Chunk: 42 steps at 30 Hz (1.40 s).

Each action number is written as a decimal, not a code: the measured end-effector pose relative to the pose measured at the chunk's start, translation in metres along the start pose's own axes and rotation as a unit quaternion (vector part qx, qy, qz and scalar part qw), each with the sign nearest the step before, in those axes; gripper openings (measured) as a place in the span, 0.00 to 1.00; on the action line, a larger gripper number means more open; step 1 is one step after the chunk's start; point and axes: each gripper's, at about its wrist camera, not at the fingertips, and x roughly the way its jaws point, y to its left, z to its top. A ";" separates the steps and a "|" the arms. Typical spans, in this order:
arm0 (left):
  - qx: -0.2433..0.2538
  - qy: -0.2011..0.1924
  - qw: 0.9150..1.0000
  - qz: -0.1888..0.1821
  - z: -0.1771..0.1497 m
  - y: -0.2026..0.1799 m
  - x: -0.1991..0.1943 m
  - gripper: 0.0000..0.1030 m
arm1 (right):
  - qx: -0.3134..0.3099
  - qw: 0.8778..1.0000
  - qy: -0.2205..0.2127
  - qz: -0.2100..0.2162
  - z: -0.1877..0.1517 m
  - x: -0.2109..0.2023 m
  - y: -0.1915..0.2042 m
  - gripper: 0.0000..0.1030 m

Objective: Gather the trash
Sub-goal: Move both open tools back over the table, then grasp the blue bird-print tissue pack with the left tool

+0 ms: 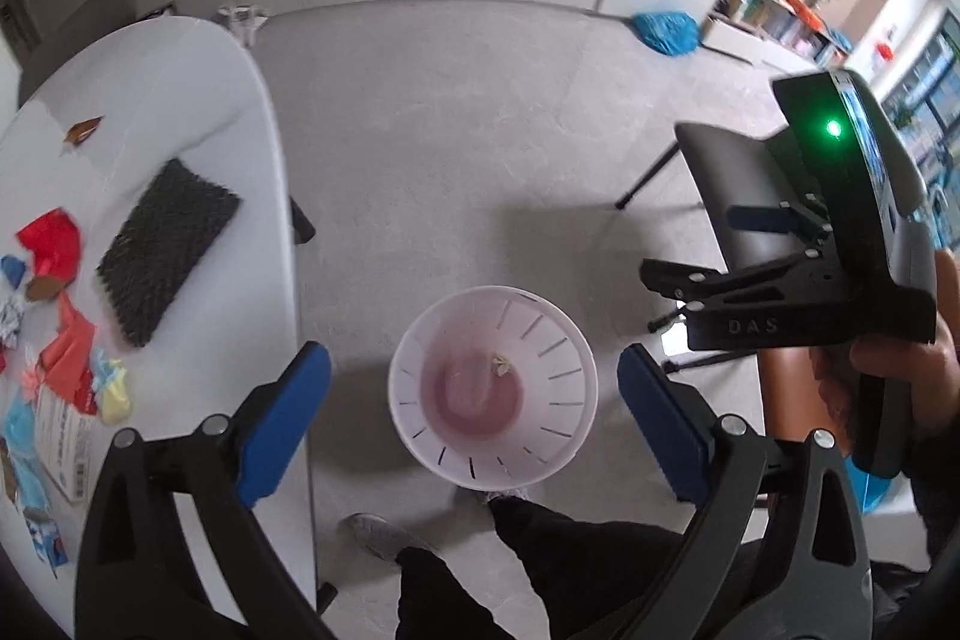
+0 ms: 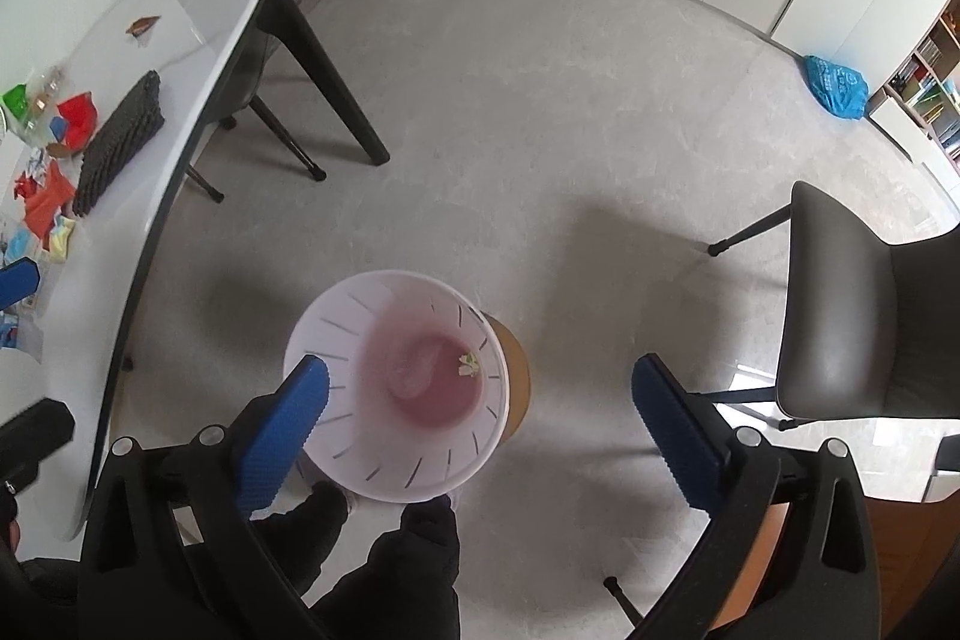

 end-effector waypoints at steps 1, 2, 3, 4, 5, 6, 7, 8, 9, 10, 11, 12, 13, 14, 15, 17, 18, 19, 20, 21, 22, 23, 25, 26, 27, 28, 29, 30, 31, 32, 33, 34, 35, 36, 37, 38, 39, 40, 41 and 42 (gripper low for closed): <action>-0.006 -0.004 1.000 0.005 0.000 0.004 -0.003 0.91 | -0.002 1.000 -0.003 0.000 0.001 -0.002 0.002 0.97; -0.016 -0.009 1.000 0.011 0.001 0.008 -0.010 0.91 | -0.004 1.000 -0.005 0.000 0.003 -0.005 0.005 0.97; -0.027 -0.015 0.999 0.016 0.000 0.014 -0.016 0.92 | -0.008 1.000 -0.007 0.000 0.004 -0.008 0.009 0.97; -0.039 -0.022 0.999 0.020 -0.001 0.020 -0.024 0.93 | -0.012 1.000 -0.010 0.002 0.006 -0.012 0.012 0.97; -0.047 -0.026 0.998 0.024 -0.001 0.026 -0.028 0.93 | -0.017 1.000 -0.014 0.005 0.008 -0.016 0.016 0.97; -0.059 -0.033 0.997 0.028 -0.001 0.033 -0.035 0.93 | -0.022 1.000 -0.019 0.009 0.009 -0.020 0.021 0.97; -0.070 -0.039 0.996 0.034 -0.003 0.041 -0.041 0.93 | -0.031 0.999 -0.025 0.013 0.012 -0.026 0.029 0.97; -0.084 -0.048 0.994 0.047 -0.006 0.051 -0.050 0.93 | -0.041 0.998 -0.032 0.018 0.015 -0.032 0.038 0.97; -0.093 -0.055 0.993 0.058 -0.009 0.057 -0.056 0.93 | -0.052 0.998 -0.039 0.022 0.018 -0.037 0.048 0.97; -0.105 -0.063 0.990 0.075 -0.014 0.068 -0.066 0.93 | -0.061 0.997 -0.044 0.026 0.020 -0.042 0.058 0.97; -0.112 -0.068 0.988 0.084 -0.017 0.074 -0.072 0.93 | -0.073 0.996 -0.051 0.031 0.023 -0.047 0.069 0.97; -0.121 -0.073 0.985 0.095 -0.022 0.083 -0.080 0.93 | -0.085 0.994 -0.058 0.038 0.027 -0.052 0.081 0.97; -0.129 -0.077 0.983 0.105 -0.027 0.092 -0.086 0.93 | -0.093 0.993 -0.063 0.043 0.030 -0.056 0.091 0.97; -0.141 -0.082 0.980 0.117 -0.034 0.104 -0.096 0.93 | -0.104 0.991 -0.069 0.051 0.033 -0.061 0.103 0.97; -0.150 -0.086 0.977 0.127 -0.041 0.113 -0.102 0.93 | -0.114 0.989 -0.075 0.058 0.035 -0.065 0.114 0.97; -0.172 -0.092 0.970 0.146 -0.054 0.131 -0.115 0.93 | -0.136 0.984 -0.086 0.074 0.038 -0.072 0.140 0.98; -0.183 -0.093 0.967 0.151 -0.061 0.139 -0.119 0.93 | -0.148 0.981 -0.090 0.082 0.040 -0.075 0.155 0.98; -0.194 -0.093 0.964 0.157 -0.067 0.147 -0.123 0.93 | -0.155 0.980 -0.092 0.087 0.041 -0.077 0.164 0.98; -0.207 -0.094 0.960 0.163 -0.074 0.157 -0.127 0.93 | -0.161 0.978 -0.094 0.093 0.043 -0.079 0.173 0.98; -0.215 -0.095 0.958 0.167 -0.082 0.163 -0.130 0.93 | -0.166 0.976 -0.095 0.099 0.043 -0.081 0.181 0.98; -0.222 -0.096 0.955 0.169 -0.087 0.168 -0.133 0.93 | -0.172 0.975 -0.095 0.105 0.043 -0.082 0.191 0.98; -0.230 -0.097 0.953 0.173 -0.092 0.175 -0.136 0.93 | -0.176 0.974 -0.095 0.108 0.043 -0.082 0.198 0.98; -0.246 -0.097 0.948 0.176 -0.100 0.185 -0.140 0.93 | -0.184 0.972 -0.092 0.115 0.043 -0.083 0.210 0.98; -0.251 -0.097 0.947 0.175 -0.101 0.186 -0.141 0.93 | -0.187 0.971 -0.092 0.117 0.042 -0.083 0.215 0.98; -0.258 -0.097 0.945 0.174 -0.104 0.190 -0.141 0.93 | -0.191 0.970 -0.092 0.118 0.040 -0.083 0.220 0.98; -0.267 -0.096 0.943 0.174 -0.108 0.195 -0.142 0.93 | -0.197 0.969 -0.092 0.116 0.040 -0.085 0.226 0.98; -0.272 -0.096 0.941 0.175 -0.111 0.198 -0.143 0.93 | -0.201 0.969 -0.091 0.114 0.040 -0.085 0.232 0.98; -0.279 -0.096 0.939 0.177 -0.115 0.202 -0.144 0.93 | -0.204 0.968 -0.091 0.112 0.039 -0.085 0.236 0.98; -0.284 -0.095 0.937 0.180 -0.118 0.205 -0.145 0.93 | -0.208 0.967 -0.090 0.113 0.038 -0.085 0.240 0.98; -0.294 -0.094 0.933 0.185 -0.123 0.212 -0.146 0.93 | -0.210 0.967 -0.089 0.115 0.037 -0.084 0.245 0.98; -0.303 -0.092 0.930 0.188 -0.129 0.217 -0.147 0.93 | -0.213 0.966 -0.088 0.116 0.037 -0.083 0.250 0.98; -0.316 -0.090 0.925 0.191 -0.134 0.224 -0.148 0.93 | -0.215 0.966 -0.087 0.117 0.037 -0.083 0.253 0.98; -0.337 -0.085 0.917 0.194 -0.142 0.235 -0.148 0.93 | -0.216 0.965 -0.086 0.118 0.036 -0.082 0.257 0.98; -0.357 -0.081 0.910 0.193 -0.149 0.245 -0.148 0.93 | -0.218 0.965 -0.084 0.120 0.036 -0.081 0.262 0.98; -0.379 -0.077 0.902 0.193 -0.157 0.255 -0.148 0.93 | -0.219 0.964 -0.083 0.122 0.036 -0.079 0.267 0.98; -0.407 -0.073 0.890 0.194 -0.167 0.268 -0.147 0.93 | -0.222 0.964 -0.082 0.124 0.036 -0.078 0.271 0.98; -0.433 -0.070 0.877 0.196 -0.175 0.279 -0.146 0.93 | -0.224 0.963 -0.081 0.125 0.036 -0.077 0.276 0.98; -0.465 -0.066 0.860 0.201 -0.187 0.294 -0.145 0.93 | -0.226 0.963 -0.080 0.127 0.035 -0.076 0.281 0.98; -0.483 -0.066 0.850 0.202 -0.195 0.302 -0.145 0.93 | -0.228 0.962 -0.078 0.129 0.035 -0.075 0.284 0.98; -0.507 -0.062 0.836 0.202 -0.206 0.315 -0.143 0.93 | -0.229 0.962 -0.076 0.131 0.035 -0.074 0.289 0.98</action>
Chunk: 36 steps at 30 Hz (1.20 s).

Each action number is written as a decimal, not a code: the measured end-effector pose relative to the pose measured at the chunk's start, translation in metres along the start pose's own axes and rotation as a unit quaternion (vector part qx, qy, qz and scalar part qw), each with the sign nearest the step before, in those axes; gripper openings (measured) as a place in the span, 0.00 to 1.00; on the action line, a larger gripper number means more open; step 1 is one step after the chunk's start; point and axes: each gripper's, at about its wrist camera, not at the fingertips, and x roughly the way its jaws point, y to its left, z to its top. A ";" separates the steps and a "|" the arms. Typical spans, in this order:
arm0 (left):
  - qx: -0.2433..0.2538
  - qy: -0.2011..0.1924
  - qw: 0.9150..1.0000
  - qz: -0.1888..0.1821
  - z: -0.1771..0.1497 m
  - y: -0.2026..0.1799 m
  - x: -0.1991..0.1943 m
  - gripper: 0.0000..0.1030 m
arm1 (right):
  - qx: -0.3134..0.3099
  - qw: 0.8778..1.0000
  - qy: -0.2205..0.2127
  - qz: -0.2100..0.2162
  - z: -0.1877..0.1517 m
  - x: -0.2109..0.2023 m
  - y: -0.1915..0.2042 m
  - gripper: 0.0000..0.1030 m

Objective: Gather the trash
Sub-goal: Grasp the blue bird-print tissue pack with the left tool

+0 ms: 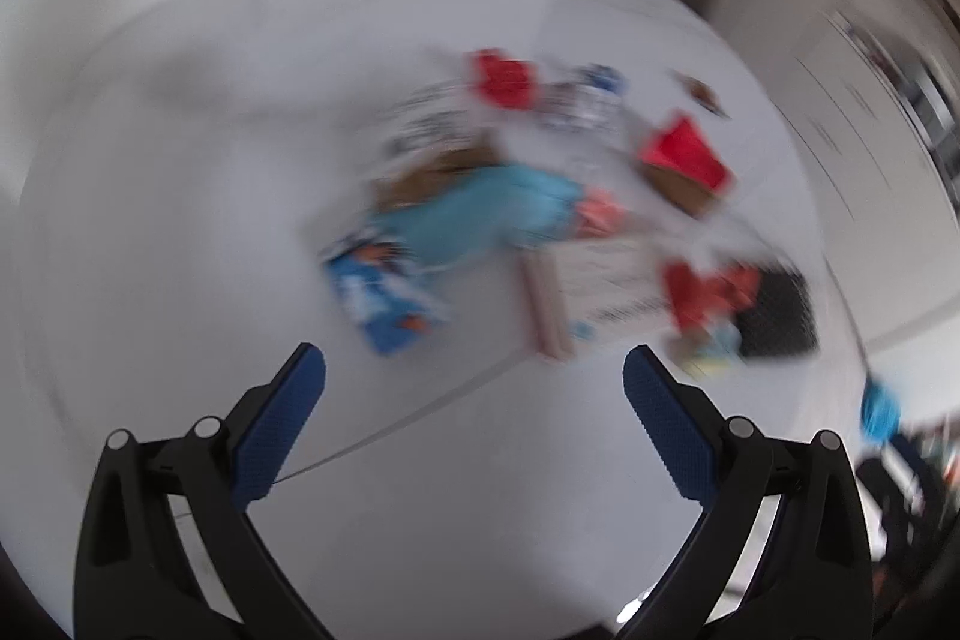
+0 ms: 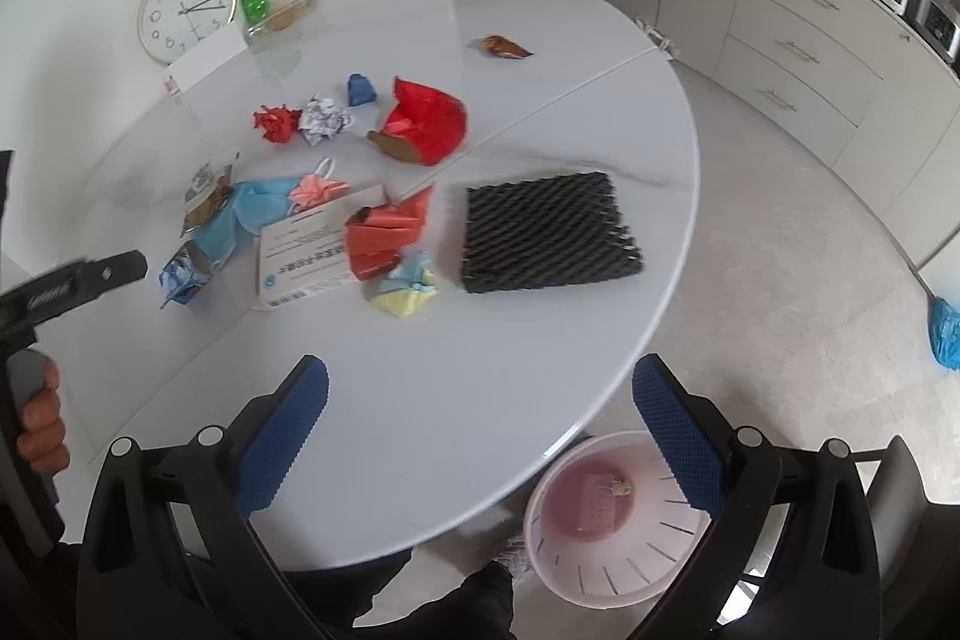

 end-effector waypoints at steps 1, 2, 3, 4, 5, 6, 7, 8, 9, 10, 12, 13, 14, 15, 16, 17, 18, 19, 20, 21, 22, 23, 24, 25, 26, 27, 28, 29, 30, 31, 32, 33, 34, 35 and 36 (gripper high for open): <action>-0.012 0.003 1.000 0.003 0.002 0.007 0.003 0.93 | -0.001 1.000 0.001 0.003 0.002 0.003 0.004 0.98; -0.027 0.008 1.000 0.006 0.005 0.017 0.009 0.93 | -0.002 1.000 0.002 0.006 0.003 0.004 0.008 0.98; -0.034 0.012 0.999 0.005 0.007 0.024 0.013 0.93 | -0.002 1.000 0.003 0.008 0.004 0.006 0.011 0.98; -0.039 0.016 0.999 0.003 0.009 0.028 0.016 0.92 | -0.003 1.000 0.005 0.010 0.005 0.009 0.014 0.98; -0.042 0.019 0.999 -0.002 0.011 0.034 0.020 0.91 | -0.004 1.000 0.007 0.011 0.006 0.011 0.017 0.98; -0.043 0.022 0.999 -0.003 0.012 0.036 0.022 0.91 | -0.004 1.000 0.009 0.012 0.008 0.014 0.020 0.98; -0.043 0.024 0.999 -0.004 0.013 0.038 0.025 0.89 | -0.005 1.000 0.011 0.012 0.009 0.016 0.023 0.98; -0.040 0.028 0.999 -0.009 0.014 0.037 0.029 0.88 | -0.004 1.000 0.013 0.013 0.011 0.019 0.025 0.98; -0.038 0.033 0.999 -0.013 0.016 0.036 0.033 0.87 | -0.004 1.000 0.017 0.013 0.014 0.023 0.026 0.98; -0.035 0.040 0.998 -0.018 0.017 0.034 0.039 0.85 | -0.003 1.000 0.019 0.013 0.015 0.026 0.027 0.98; -0.034 0.050 0.998 -0.028 0.020 0.032 0.049 0.84 | -0.004 1.000 0.025 0.013 0.019 0.032 0.029 0.98; -0.035 0.055 0.997 -0.028 0.021 0.030 0.055 0.83 | -0.005 0.999 0.029 0.013 0.022 0.036 0.031 0.98; -0.039 0.060 0.997 -0.023 0.023 0.030 0.062 0.82 | -0.007 0.999 0.032 0.014 0.024 0.039 0.032 0.98; -0.043 0.063 0.997 -0.019 0.024 0.029 0.067 0.81 | -0.008 0.999 0.035 0.014 0.026 0.043 0.033 0.98; -0.048 0.067 0.996 -0.016 0.026 0.030 0.073 0.81 | -0.011 0.999 0.039 0.016 0.028 0.047 0.034 0.98; -0.057 0.075 0.995 -0.014 0.028 0.030 0.079 0.79 | -0.014 0.999 0.043 0.017 0.031 0.050 0.035 0.98; -0.067 0.082 0.994 -0.015 0.030 0.031 0.085 0.78 | -0.017 0.999 0.046 0.018 0.033 0.053 0.037 0.98; -0.073 0.086 0.993 -0.017 0.031 0.031 0.088 0.78 | -0.023 0.998 0.050 0.019 0.035 0.058 0.039 0.98; -0.082 0.091 0.992 -0.012 0.033 0.031 0.093 0.77 | -0.025 0.998 0.052 0.021 0.037 0.061 0.040 0.98; -0.088 0.094 0.992 -0.007 0.033 0.032 0.096 0.77 | -0.029 0.998 0.056 0.022 0.039 0.065 0.041 0.98; -0.093 0.097 0.991 -0.002 0.034 0.033 0.099 0.75 | -0.031 0.998 0.058 0.024 0.041 0.068 0.042 0.98; -0.101 0.104 0.989 0.004 0.035 0.034 0.104 0.72 | -0.033 0.997 0.060 0.026 0.043 0.070 0.043 0.98; -0.108 0.110 0.988 0.006 0.035 0.035 0.107 0.71 | -0.034 0.997 0.063 0.029 0.045 0.074 0.043 0.98; -0.118 0.121 0.986 0.006 0.034 0.037 0.111 0.67 | -0.035 0.997 0.065 0.032 0.047 0.076 0.044 0.98; -0.127 0.127 0.984 0.005 0.034 0.039 0.114 0.61 | -0.036 0.997 0.067 0.034 0.049 0.078 0.044 0.98; -0.140 0.133 0.981 0.002 0.034 0.042 0.117 0.58 | -0.038 0.996 0.069 0.036 0.051 0.081 0.045 0.98; -0.150 0.136 0.979 -0.002 0.034 0.046 0.117 0.54 | -0.040 0.996 0.071 0.039 0.053 0.084 0.045 0.98; -0.161 0.134 0.978 -0.005 0.033 0.049 0.117 0.51 | -0.041 0.996 0.073 0.040 0.054 0.087 0.045 0.98; -0.167 0.132 0.977 -0.007 0.034 0.050 0.116 0.51 | -0.042 0.995 0.074 0.042 0.056 0.089 0.045 0.98; -0.169 0.132 0.977 -0.007 0.035 0.050 0.115 0.51 | -0.044 0.995 0.075 0.044 0.058 0.091 0.045 0.98; -0.169 0.133 0.977 -0.009 0.035 0.050 0.115 0.50 | -0.045 0.995 0.077 0.045 0.060 0.093 0.045 0.98; -0.168 0.133 0.977 -0.010 0.035 0.050 0.114 0.50 | -0.047 0.995 0.078 0.047 0.061 0.095 0.046 0.98; -0.166 0.133 0.977 -0.011 0.036 0.049 0.113 0.50 | -0.048 0.995 0.078 0.048 0.062 0.096 0.046 0.98; -0.163 0.133 0.977 -0.013 0.036 0.048 0.111 0.50 | -0.049 0.995 0.078 0.049 0.063 0.097 0.046 0.98; -0.162 0.133 0.978 -0.015 0.036 0.048 0.110 0.50 | -0.050 0.994 0.078 0.050 0.065 0.097 0.046 0.98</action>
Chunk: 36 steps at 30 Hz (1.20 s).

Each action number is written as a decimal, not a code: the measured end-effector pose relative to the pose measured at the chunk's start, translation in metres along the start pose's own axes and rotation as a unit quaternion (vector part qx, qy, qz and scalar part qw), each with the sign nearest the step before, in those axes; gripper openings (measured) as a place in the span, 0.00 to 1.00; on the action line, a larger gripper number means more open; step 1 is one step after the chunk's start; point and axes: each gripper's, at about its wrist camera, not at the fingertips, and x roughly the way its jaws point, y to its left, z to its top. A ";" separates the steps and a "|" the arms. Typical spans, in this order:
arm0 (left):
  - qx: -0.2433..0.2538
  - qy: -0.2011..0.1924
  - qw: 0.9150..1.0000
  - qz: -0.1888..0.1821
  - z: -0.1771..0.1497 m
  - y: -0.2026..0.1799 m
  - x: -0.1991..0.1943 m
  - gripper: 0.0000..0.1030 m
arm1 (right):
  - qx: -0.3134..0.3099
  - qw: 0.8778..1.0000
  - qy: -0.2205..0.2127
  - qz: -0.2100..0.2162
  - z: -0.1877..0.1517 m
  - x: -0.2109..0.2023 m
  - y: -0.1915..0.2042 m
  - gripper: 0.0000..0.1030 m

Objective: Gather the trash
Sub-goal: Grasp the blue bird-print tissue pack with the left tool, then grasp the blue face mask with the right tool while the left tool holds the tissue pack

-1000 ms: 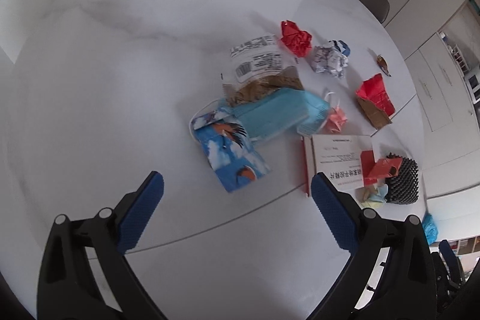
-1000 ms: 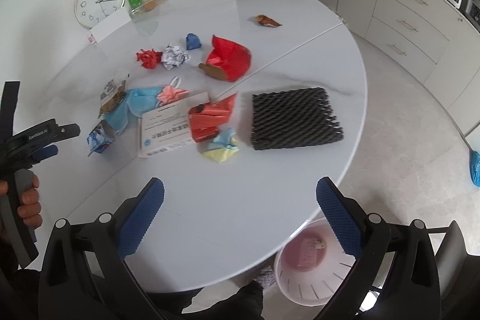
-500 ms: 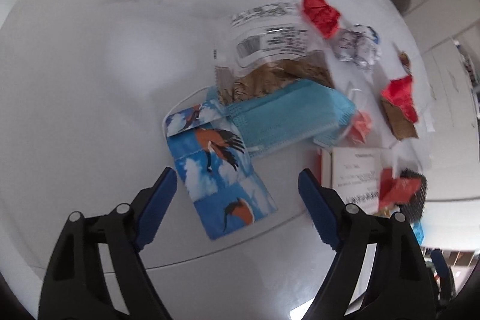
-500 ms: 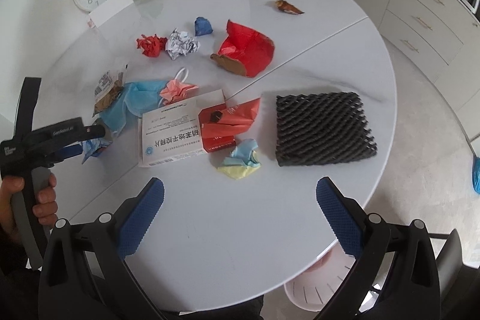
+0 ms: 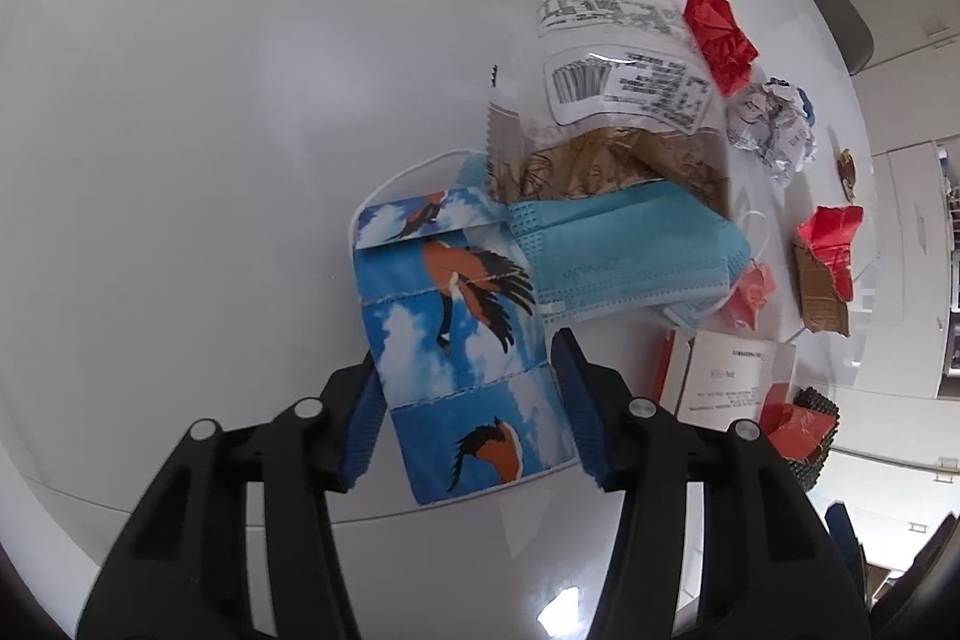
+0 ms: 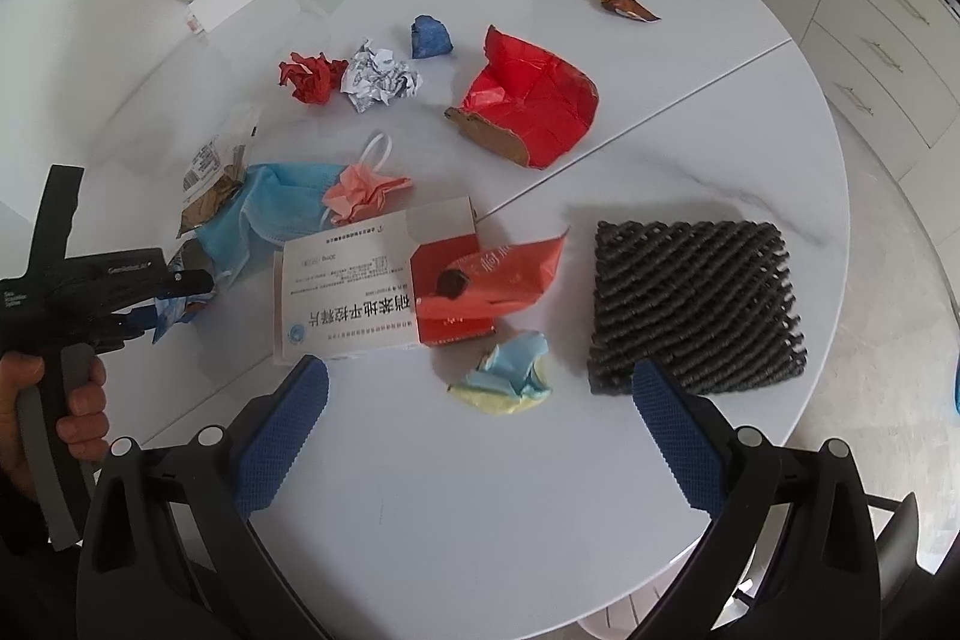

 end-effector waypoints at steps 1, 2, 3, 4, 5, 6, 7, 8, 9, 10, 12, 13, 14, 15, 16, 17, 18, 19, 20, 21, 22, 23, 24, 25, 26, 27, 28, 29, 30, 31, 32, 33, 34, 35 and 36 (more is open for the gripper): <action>0.002 0.000 1.000 -0.002 0.000 -0.002 -0.002 0.50 | -0.001 1.000 0.000 0.001 0.001 0.000 0.000 0.98; 0.007 0.000 1.000 -0.006 -0.002 -0.003 -0.004 0.50 | -0.002 1.000 0.000 0.001 0.003 0.001 0.000 0.98; 0.012 0.000 1.000 -0.009 -0.003 -0.004 -0.005 0.50 | -0.003 1.000 0.000 0.002 0.004 0.001 0.000 0.98; 0.016 0.001 1.000 -0.012 -0.004 -0.005 -0.006 0.50 | -0.004 1.000 0.000 0.002 0.005 0.002 0.000 0.98; 0.024 0.000 1.000 -0.017 -0.006 -0.006 -0.008 0.50 | -0.006 1.000 0.000 0.002 0.006 0.003 0.000 0.98; 0.032 -0.001 0.999 -0.020 -0.007 -0.007 -0.009 0.50 | -0.008 1.000 0.001 0.002 0.007 0.003 0.001 0.98; 0.039 -0.003 0.999 -0.023 -0.009 -0.006 -0.010 0.50 | -0.010 1.000 0.002 0.001 0.008 0.003 0.001 0.98; 0.044 -0.006 0.999 -0.026 -0.011 -0.006 -0.012 0.50 | -0.012 1.000 0.002 0.001 0.009 0.003 0.002 0.98; 0.047 -0.007 0.998 -0.030 -0.012 -0.007 -0.013 0.50 | -0.013 1.000 0.002 0.001 0.009 0.003 0.003 0.98; 0.048 -0.007 0.998 -0.037 -0.007 -0.007 -0.014 0.50 | -0.015 1.000 0.000 0.002 0.010 0.002 0.004 0.98; 0.051 -0.007 0.997 -0.051 -0.007 0.000 -0.022 0.50 | -0.022 1.000 -0.004 0.006 0.013 0.000 0.008 0.98; 0.056 -0.009 0.997 -0.057 -0.007 -0.001 -0.024 0.50 | -0.026 1.000 -0.005 0.008 0.014 0.000 0.010 0.98; 0.060 -0.010 0.996 -0.060 -0.006 -0.001 -0.025 0.50 | -0.034 0.999 -0.007 0.011 0.017 -0.001 0.013 0.98; 0.065 -0.012 0.996 -0.061 -0.006 -0.002 -0.026 0.50 | -0.040 0.999 -0.009 0.013 0.019 -0.001 0.016 0.98; 0.070 -0.014 0.996 -0.062 -0.006 -0.002 -0.027 0.50 | -0.050 0.998 -0.012 0.019 0.023 -0.001 0.021 0.98; 0.075 -0.017 0.995 -0.064 -0.007 -0.002 -0.030 0.50 | -0.060 0.998 -0.015 0.026 0.027 0.000 0.027 0.98; 0.079 -0.018 0.995 -0.066 -0.007 -0.003 -0.030 0.50 | -0.073 0.997 -0.017 0.036 0.034 0.003 0.034 0.98; 0.082 -0.018 0.994 -0.068 -0.008 -0.003 -0.031 0.50 | -0.082 0.996 -0.018 0.042 0.038 0.005 0.040 0.98; 0.086 -0.022 0.994 -0.070 -0.008 -0.002 -0.033 0.50 | -0.093 0.994 -0.019 0.051 0.045 0.009 0.047 0.98; 0.088 -0.023 0.993 -0.071 -0.009 -0.004 -0.032 0.50 | -0.103 0.993 -0.018 0.059 0.051 0.014 0.055 0.98; 0.091 -0.024 0.993 -0.072 -0.010 -0.003 -0.033 0.50 | -0.116 0.991 -0.016 0.067 0.060 0.021 0.064 0.95; 0.093 -0.025 0.993 -0.075 -0.010 -0.002 -0.034 0.50 | -0.127 0.989 -0.010 0.075 0.068 0.031 0.074 0.90; 0.094 -0.025 0.992 -0.078 -0.011 -0.002 -0.034 0.50 | -0.133 0.988 -0.003 0.079 0.074 0.039 0.080 0.88; 0.095 -0.025 0.992 -0.080 -0.011 -0.001 -0.034 0.50 | -0.143 0.986 0.008 0.081 0.082 0.051 0.090 0.82; 0.094 -0.028 0.992 -0.080 -0.011 0.000 -0.034 0.50 | -0.152 0.985 0.017 0.082 0.087 0.061 0.098 0.77; 0.094 -0.028 0.992 -0.083 -0.010 0.001 -0.033 0.50 | -0.161 0.983 0.028 0.082 0.093 0.073 0.107 0.75; 0.093 -0.027 0.992 -0.085 -0.010 0.002 -0.033 0.50 | -0.166 0.982 0.035 0.085 0.095 0.080 0.113 0.71; 0.092 -0.026 0.992 -0.087 -0.010 0.002 -0.031 0.50 | -0.170 0.981 0.042 0.088 0.098 0.088 0.119 0.67; 0.092 -0.026 0.991 -0.089 -0.010 0.003 -0.031 0.50 | -0.174 0.979 0.050 0.090 0.100 0.096 0.125 0.64; 0.094 -0.027 0.991 -0.092 -0.010 0.004 -0.031 0.50 | -0.177 0.978 0.059 0.090 0.100 0.101 0.129 0.54; 0.094 -0.028 0.991 -0.094 -0.010 0.004 -0.031 0.50 | -0.181 0.977 0.071 0.088 0.100 0.108 0.133 0.43; 0.095 -0.029 0.990 -0.096 -0.009 0.006 -0.031 0.49 | -0.183 0.976 0.077 0.087 0.099 0.112 0.136 0.38; 0.094 -0.030 0.990 -0.099 -0.009 0.007 -0.031 0.49 | -0.184 0.975 0.086 0.088 0.098 0.116 0.138 0.28; 0.094 -0.031 0.990 -0.101 -0.008 0.010 -0.032 0.49 | -0.184 0.974 0.091 0.091 0.097 0.118 0.140 0.17; 0.093 -0.031 0.990 -0.103 -0.008 0.011 -0.032 0.49 | -0.183 0.974 0.093 0.094 0.096 0.119 0.141 0.15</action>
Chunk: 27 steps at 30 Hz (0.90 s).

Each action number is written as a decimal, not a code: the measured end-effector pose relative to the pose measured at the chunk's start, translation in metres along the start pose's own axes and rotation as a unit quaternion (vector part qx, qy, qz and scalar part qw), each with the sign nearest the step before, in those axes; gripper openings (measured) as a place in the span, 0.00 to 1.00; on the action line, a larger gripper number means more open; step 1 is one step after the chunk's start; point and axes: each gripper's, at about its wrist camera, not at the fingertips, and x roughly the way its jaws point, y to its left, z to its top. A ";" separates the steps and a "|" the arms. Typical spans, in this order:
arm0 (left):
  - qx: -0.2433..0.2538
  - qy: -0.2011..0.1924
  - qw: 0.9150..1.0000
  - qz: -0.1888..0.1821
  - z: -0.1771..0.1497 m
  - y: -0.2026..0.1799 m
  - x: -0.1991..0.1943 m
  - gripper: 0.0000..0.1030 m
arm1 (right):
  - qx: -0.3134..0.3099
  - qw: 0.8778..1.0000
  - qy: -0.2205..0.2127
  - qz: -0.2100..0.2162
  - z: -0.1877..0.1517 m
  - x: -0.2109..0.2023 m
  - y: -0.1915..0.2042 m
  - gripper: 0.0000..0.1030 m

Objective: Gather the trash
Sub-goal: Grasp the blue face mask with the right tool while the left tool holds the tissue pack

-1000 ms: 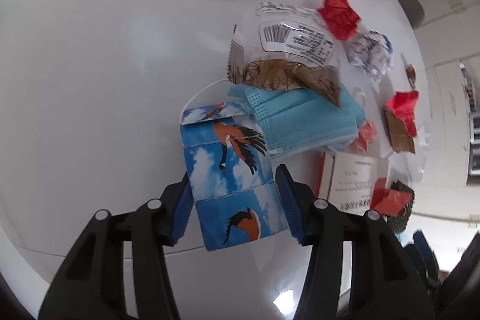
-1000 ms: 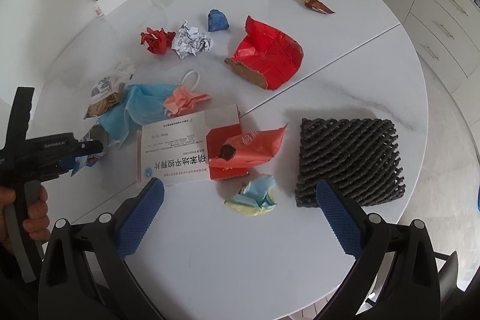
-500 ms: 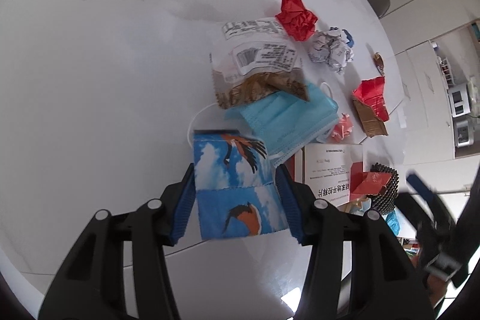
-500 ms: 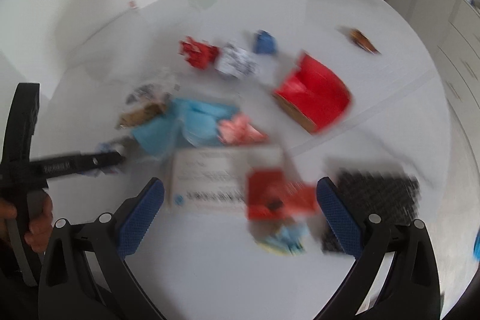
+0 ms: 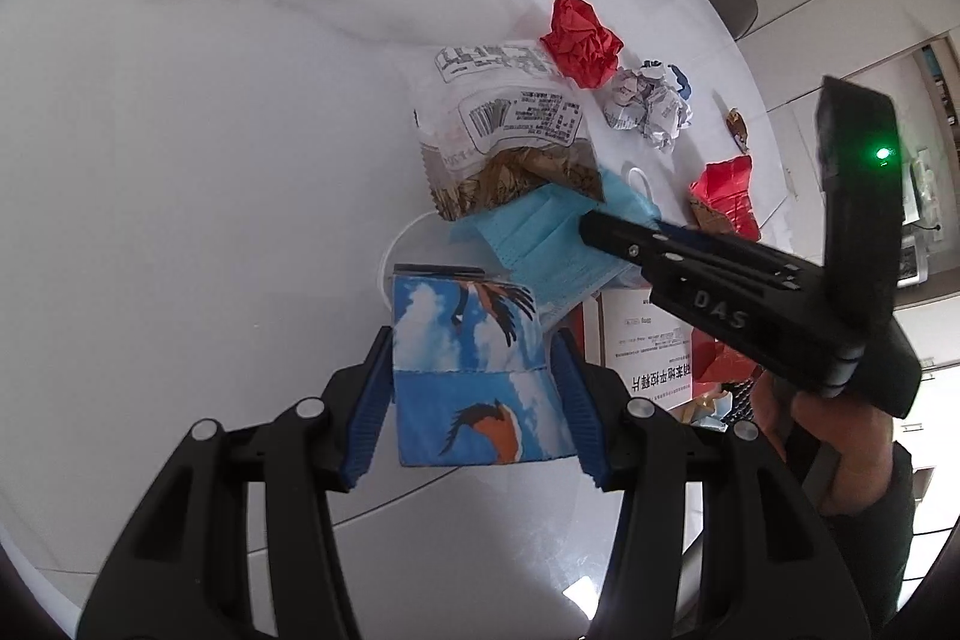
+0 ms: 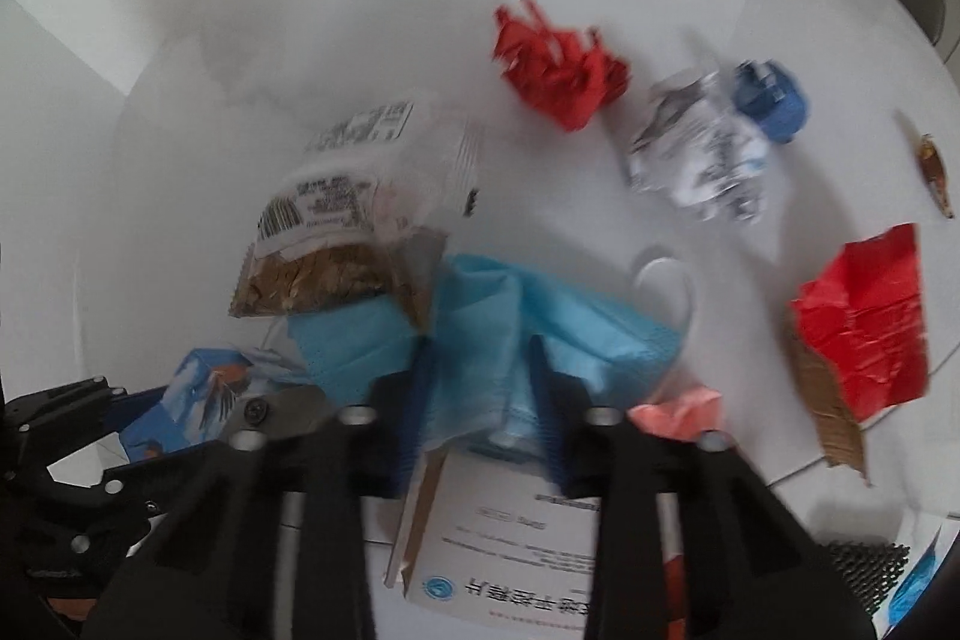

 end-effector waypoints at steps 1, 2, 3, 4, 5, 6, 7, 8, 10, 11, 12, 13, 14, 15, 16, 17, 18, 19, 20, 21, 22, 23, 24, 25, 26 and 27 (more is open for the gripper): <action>0.000 -0.001 1.000 -0.001 0.000 0.001 0.000 0.49 | 0.004 1.000 -0.001 0.005 0.000 0.000 0.001 0.14; 0.002 -0.003 1.000 -0.001 0.000 0.002 -0.002 0.49 | 0.007 1.000 -0.002 0.008 0.000 -0.001 0.001 0.13; 0.004 -0.004 1.000 -0.002 0.000 0.003 -0.004 0.49 | 0.010 1.000 -0.005 0.011 0.000 -0.003 0.001 0.13; 0.007 -0.006 1.000 -0.005 0.000 0.004 -0.006 0.49 | 0.013 1.000 -0.007 0.015 -0.001 -0.006 0.001 0.11; 0.008 -0.008 1.000 -0.006 0.000 0.004 -0.007 0.49 | 0.018 1.000 -0.011 0.022 0.000 -0.010 0.002 0.10; 0.010 -0.009 1.000 -0.007 0.001 0.004 -0.009 0.49 | 0.019 0.999 -0.015 0.025 -0.001 -0.014 0.002 0.09; 0.011 -0.010 1.000 -0.010 0.001 0.004 -0.012 0.49 | 0.020 0.999 -0.024 0.028 -0.001 -0.022 0.005 0.08; 0.012 -0.012 1.000 -0.015 0.001 0.004 -0.015 0.49 | 0.020 0.999 -0.028 0.028 -0.001 -0.026 0.004 0.08; 0.014 -0.015 0.999 -0.026 0.001 0.003 -0.021 0.49 | 0.021 0.999 -0.041 0.025 -0.001 -0.040 0.008 0.08; 0.018 -0.017 0.999 -0.029 0.001 0.003 -0.026 0.49 | 0.022 0.998 -0.044 0.025 -0.001 -0.045 0.009 0.08; 0.022 -0.019 0.999 -0.030 0.001 0.002 -0.029 0.49 | 0.023 0.998 -0.052 0.023 -0.001 -0.053 0.011 0.08; 0.026 -0.022 0.999 -0.031 0.000 0.000 -0.033 0.49 | 0.023 0.998 -0.056 0.021 -0.002 -0.058 0.012 0.08; 0.032 -0.024 0.999 -0.034 0.000 -0.003 -0.036 0.49 | 0.024 0.998 -0.061 0.018 -0.004 -0.064 0.012 0.08; 0.036 -0.026 0.998 -0.036 0.000 -0.005 -0.038 0.49 | 0.028 0.997 -0.070 0.015 -0.007 -0.073 0.012 0.08; 0.039 -0.028 0.998 -0.039 -0.001 -0.007 -0.041 0.49 | 0.031 0.997 -0.075 0.011 -0.010 -0.078 0.013 0.08; 0.044 -0.029 0.998 -0.042 -0.002 -0.010 -0.045 0.49 | 0.035 0.996 -0.081 0.006 -0.009 -0.086 0.008 0.08; 0.048 -0.030 0.997 -0.047 -0.003 -0.013 -0.048 0.49 | 0.039 0.995 -0.088 0.001 -0.016 -0.093 0.005 0.08; 0.052 -0.032 0.997 -0.051 -0.004 -0.016 -0.050 0.49 | 0.046 0.994 -0.096 -0.006 -0.021 -0.101 0.002 0.08; 0.059 -0.033 0.996 -0.059 -0.005 -0.020 -0.055 0.49 | 0.054 0.993 -0.105 -0.014 -0.027 -0.109 -0.001 0.08; 0.065 -0.034 0.995 -0.065 -0.006 -0.024 -0.058 0.49 | 0.060 0.992 -0.109 -0.020 -0.032 -0.114 -0.001 0.08; 0.076 -0.037 0.994 -0.073 -0.008 -0.030 -0.063 0.49 | 0.067 0.991 -0.116 -0.030 -0.037 -0.120 -0.004 0.08; 0.086 -0.039 0.992 -0.079 -0.010 -0.036 -0.066 0.49 | 0.071 0.989 -0.122 -0.039 -0.039 -0.124 -0.007 0.08; 0.097 -0.041 0.991 -0.083 -0.012 -0.042 -0.069 0.49 | 0.077 0.987 -0.129 -0.051 -0.046 -0.130 -0.010 0.08; 0.108 -0.042 0.989 -0.087 -0.015 -0.049 -0.072 0.49 | 0.080 0.986 -0.134 -0.058 -0.051 -0.133 -0.011 0.08; 0.123 -0.042 0.987 -0.093 -0.018 -0.058 -0.076 0.49 | 0.087 0.984 -0.142 -0.064 -0.058 -0.138 -0.013 0.08; 0.137 -0.042 0.985 -0.100 -0.021 -0.067 -0.079 0.49 | 0.100 0.981 -0.152 -0.068 -0.067 -0.146 -0.017 0.08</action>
